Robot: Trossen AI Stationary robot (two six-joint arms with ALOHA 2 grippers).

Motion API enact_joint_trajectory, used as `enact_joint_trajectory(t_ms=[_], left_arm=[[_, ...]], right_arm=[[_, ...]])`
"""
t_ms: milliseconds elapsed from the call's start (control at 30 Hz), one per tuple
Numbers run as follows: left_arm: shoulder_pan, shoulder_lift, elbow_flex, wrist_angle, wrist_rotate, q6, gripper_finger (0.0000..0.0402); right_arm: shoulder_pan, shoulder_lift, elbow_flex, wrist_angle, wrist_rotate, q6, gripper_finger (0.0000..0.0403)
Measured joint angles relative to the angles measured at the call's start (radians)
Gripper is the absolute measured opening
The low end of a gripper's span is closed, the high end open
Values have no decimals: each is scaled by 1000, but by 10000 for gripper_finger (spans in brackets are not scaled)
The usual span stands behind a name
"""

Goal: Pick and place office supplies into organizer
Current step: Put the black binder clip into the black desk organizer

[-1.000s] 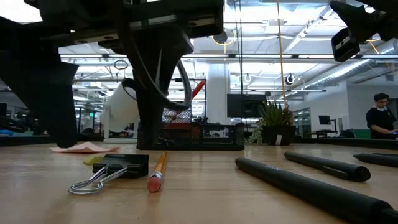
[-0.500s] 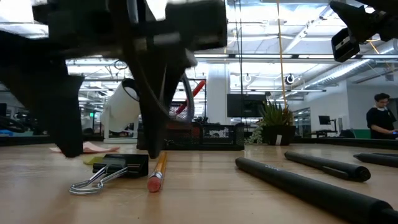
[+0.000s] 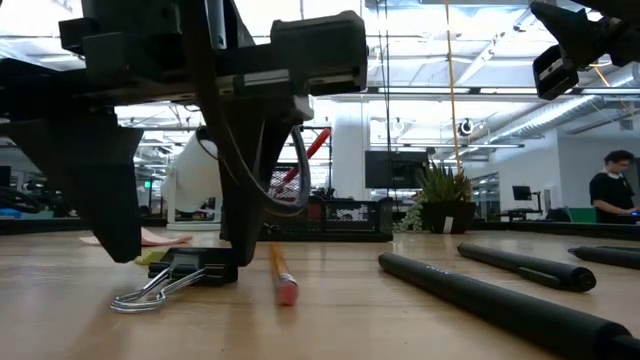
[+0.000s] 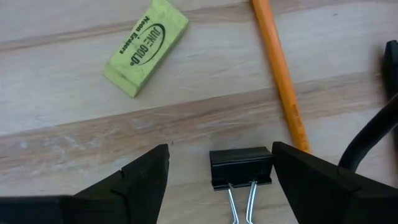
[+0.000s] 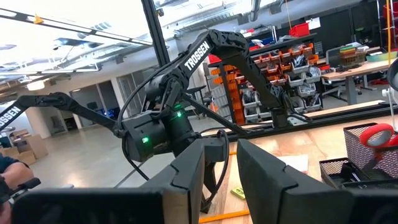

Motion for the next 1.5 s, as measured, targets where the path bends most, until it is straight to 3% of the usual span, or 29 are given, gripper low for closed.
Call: enact_joint_trajectory(t_ms=[200, 733, 1067, 1500], left_arm=[[3, -1, -27, 24, 0, 1, 259], [14, -6, -60, 72, 25, -7, 257], [6, -4, -61, 79, 56, -137, 257], [7, -4, -61, 110, 111, -173, 257]], right_arm=[[0, 0, 0, 0, 0, 0, 89], [0, 0, 0, 0, 0, 0, 89], [0, 0, 0, 0, 0, 0, 89], [0, 0, 0, 0, 0, 0, 89]])
